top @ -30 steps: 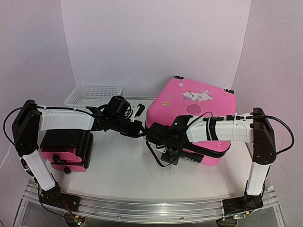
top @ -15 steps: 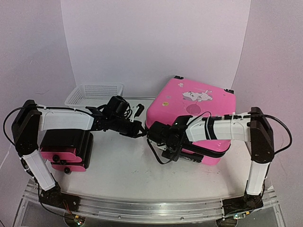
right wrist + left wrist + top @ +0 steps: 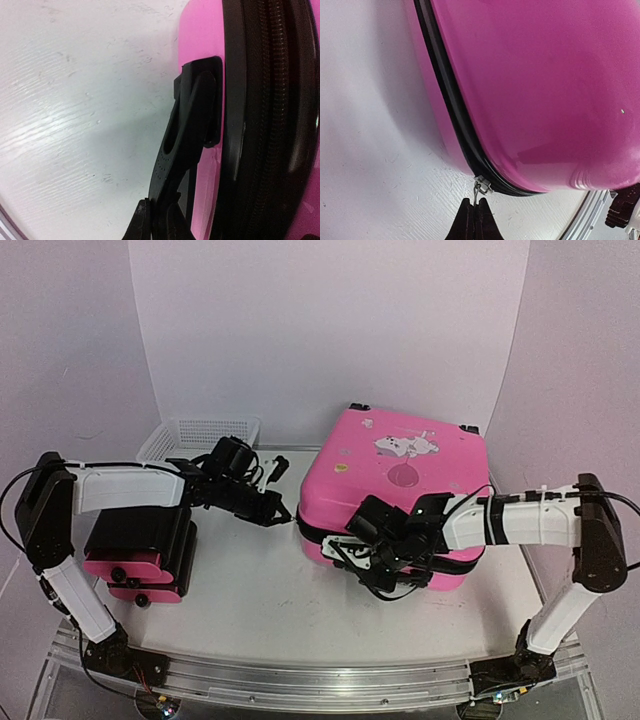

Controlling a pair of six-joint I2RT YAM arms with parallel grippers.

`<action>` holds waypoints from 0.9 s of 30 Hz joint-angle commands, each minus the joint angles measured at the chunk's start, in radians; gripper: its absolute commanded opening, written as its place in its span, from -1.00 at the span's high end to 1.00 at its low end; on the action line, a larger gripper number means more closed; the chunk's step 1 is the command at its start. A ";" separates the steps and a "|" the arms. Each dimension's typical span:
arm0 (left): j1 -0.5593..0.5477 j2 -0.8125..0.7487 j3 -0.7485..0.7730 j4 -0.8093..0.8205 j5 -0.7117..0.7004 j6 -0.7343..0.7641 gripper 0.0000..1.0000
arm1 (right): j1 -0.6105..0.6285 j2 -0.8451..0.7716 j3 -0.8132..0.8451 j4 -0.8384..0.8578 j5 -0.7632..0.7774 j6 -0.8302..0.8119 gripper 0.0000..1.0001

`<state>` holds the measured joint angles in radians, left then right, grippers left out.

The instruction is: Open, take out, and arrange the luggage

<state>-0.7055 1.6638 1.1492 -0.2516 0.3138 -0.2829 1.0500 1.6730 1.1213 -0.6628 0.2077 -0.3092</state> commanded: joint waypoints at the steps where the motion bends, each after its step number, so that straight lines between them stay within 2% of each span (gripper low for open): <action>1: 0.119 -0.017 0.073 -0.030 -0.181 0.024 1.00 | 0.004 -0.078 -0.110 -0.265 -0.181 -0.125 1.00; 6: 0.126 0.115 0.196 0.036 -0.225 0.040 1.00 | 0.004 -0.149 -0.179 -0.265 -0.143 -0.165 1.00; 10: 0.126 0.199 0.357 0.058 -0.273 0.106 1.00 | 0.005 -0.199 -0.231 -0.260 -0.122 -0.205 1.00; 13: 0.125 0.251 0.454 0.119 -0.258 0.129 1.00 | 0.004 -0.232 -0.244 -0.250 -0.097 -0.215 1.00; 18: 0.127 0.441 0.719 0.124 -0.244 0.180 1.00 | 0.004 -0.272 -0.275 -0.227 -0.098 -0.238 1.00; 21: 0.127 0.530 0.826 0.121 -0.237 0.181 1.00 | 0.004 -0.294 -0.280 -0.226 -0.090 -0.237 1.00; 24: 0.124 0.540 0.837 0.119 -0.184 0.154 1.00 | 0.005 -0.322 -0.269 -0.227 -0.088 -0.230 1.00; 27: 0.095 0.473 0.736 0.120 -0.188 0.149 1.00 | 0.005 -0.410 -0.282 -0.205 -0.109 -0.230 1.00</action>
<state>-0.6144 2.2421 1.8973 -0.2787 0.1963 -0.1307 1.0351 1.3861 0.8581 -0.7128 0.1986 -0.5072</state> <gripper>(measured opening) 0.014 0.058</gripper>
